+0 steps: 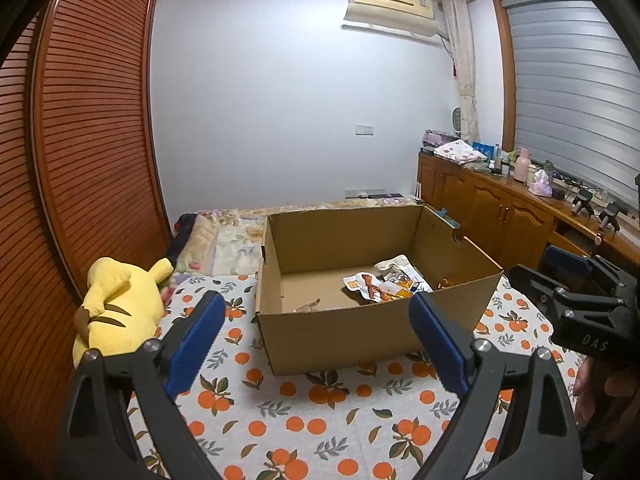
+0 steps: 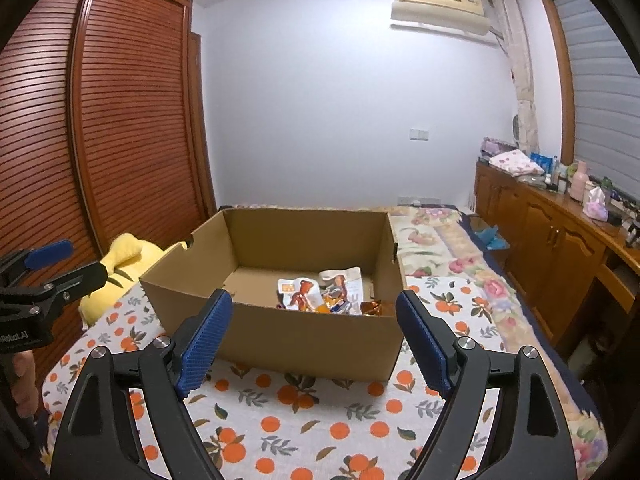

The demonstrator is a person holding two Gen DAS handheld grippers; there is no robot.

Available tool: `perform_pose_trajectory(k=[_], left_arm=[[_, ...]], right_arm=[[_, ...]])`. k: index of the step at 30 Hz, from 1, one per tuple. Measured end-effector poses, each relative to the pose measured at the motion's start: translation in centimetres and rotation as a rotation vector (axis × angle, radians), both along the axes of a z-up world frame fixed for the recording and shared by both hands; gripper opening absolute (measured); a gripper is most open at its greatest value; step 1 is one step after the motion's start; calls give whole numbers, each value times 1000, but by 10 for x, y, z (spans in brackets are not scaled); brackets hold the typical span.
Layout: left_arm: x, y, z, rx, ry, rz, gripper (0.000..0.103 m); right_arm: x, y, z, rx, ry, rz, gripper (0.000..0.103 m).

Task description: Organize snacks

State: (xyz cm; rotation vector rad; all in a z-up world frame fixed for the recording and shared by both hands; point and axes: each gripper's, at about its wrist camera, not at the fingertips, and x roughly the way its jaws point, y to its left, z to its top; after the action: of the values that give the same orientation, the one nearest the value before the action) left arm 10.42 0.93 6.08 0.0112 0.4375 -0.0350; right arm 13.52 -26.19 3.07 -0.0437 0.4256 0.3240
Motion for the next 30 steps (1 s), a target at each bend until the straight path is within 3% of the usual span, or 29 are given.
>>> perform_pose_trajectory(k=[18, 30], left_arm=[[-26, 1, -23, -45, 32, 39, 94], [-31, -6, -39, -8, 41, 48, 94]], right_arm=[[-43, -13, 0, -24, -41, -56, 86], [-47, -22, -11, -9, -25, -72, 86]])
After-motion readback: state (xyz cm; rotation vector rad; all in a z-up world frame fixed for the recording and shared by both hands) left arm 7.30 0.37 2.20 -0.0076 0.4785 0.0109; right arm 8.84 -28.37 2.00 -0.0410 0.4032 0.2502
